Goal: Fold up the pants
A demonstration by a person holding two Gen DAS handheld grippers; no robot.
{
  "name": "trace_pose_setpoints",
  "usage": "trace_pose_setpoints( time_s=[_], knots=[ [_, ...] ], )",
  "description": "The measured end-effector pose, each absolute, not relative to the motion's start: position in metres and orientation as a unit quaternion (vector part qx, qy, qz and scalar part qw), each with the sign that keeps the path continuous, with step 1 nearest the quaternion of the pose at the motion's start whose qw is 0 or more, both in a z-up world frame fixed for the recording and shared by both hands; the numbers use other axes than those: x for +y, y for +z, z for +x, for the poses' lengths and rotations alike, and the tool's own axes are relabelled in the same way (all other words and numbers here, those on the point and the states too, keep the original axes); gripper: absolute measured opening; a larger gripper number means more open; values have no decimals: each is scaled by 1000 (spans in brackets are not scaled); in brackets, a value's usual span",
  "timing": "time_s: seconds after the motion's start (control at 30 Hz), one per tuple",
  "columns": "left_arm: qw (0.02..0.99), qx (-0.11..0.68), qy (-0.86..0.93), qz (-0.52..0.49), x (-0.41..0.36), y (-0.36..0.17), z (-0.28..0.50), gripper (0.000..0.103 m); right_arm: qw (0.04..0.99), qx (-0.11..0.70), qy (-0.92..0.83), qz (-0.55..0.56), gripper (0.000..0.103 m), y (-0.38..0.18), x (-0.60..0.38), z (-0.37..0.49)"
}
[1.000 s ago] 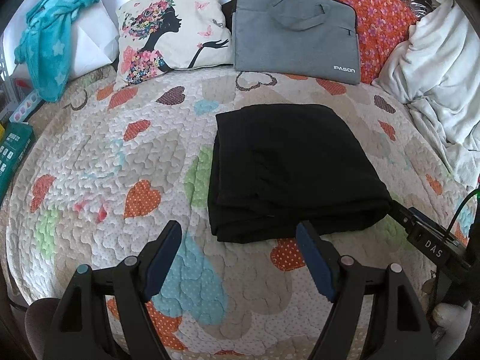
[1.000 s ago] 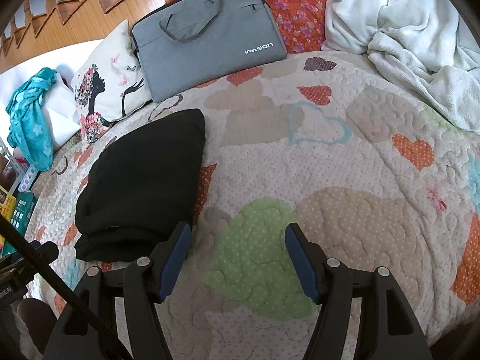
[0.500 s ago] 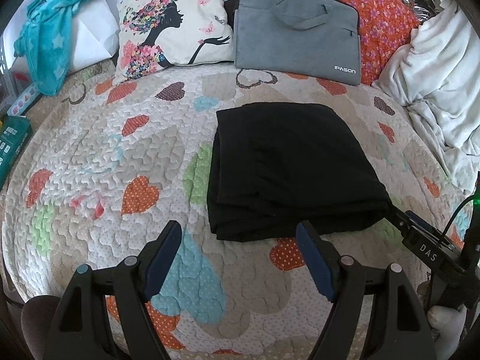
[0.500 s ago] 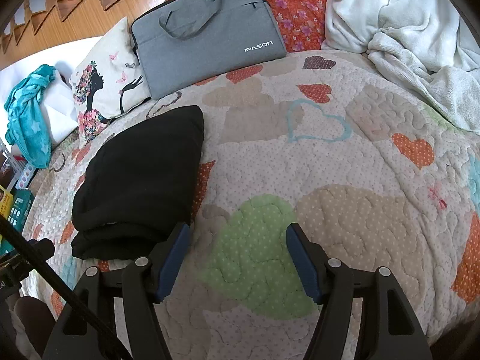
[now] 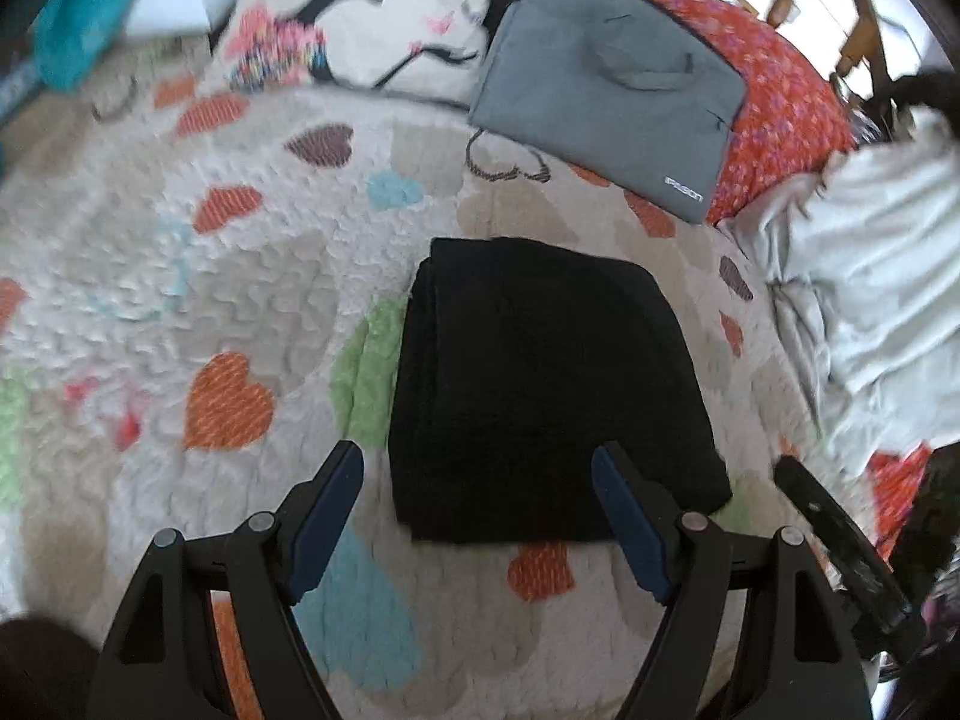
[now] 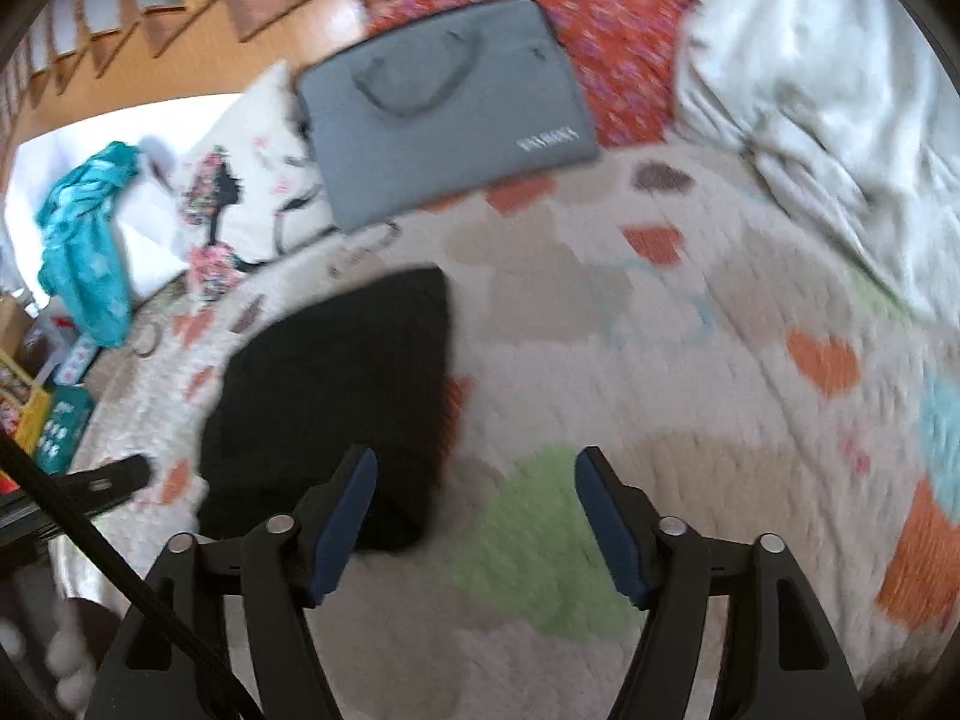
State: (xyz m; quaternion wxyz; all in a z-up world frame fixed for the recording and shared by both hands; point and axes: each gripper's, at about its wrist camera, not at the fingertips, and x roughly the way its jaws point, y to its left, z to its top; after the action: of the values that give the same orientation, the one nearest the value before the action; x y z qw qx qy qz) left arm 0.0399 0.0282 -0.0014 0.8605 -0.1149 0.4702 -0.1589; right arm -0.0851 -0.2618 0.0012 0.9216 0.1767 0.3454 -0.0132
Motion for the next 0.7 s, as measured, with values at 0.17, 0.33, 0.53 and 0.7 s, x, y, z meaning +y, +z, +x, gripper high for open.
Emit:
trace_pose_setpoints(
  time_s=[0.17, 0.33, 0.53, 0.7],
  knots=[
    [843, 495, -175, -121, 30, -13, 95, 78, 887, 411, 61, 199, 84, 23, -264, -24],
    [814, 528, -197, -143, 25, -36, 138, 78, 855, 458, 77, 229, 84, 2, -274, 47],
    [800, 531, -242, -138, 9, -54, 161, 78, 836, 478, 82, 257, 83, -39, -277, 90],
    [771, 544, -276, -183, 10, -60, 168, 68, 835, 480, 119, 241, 78, -53, -257, 96]
  ],
)
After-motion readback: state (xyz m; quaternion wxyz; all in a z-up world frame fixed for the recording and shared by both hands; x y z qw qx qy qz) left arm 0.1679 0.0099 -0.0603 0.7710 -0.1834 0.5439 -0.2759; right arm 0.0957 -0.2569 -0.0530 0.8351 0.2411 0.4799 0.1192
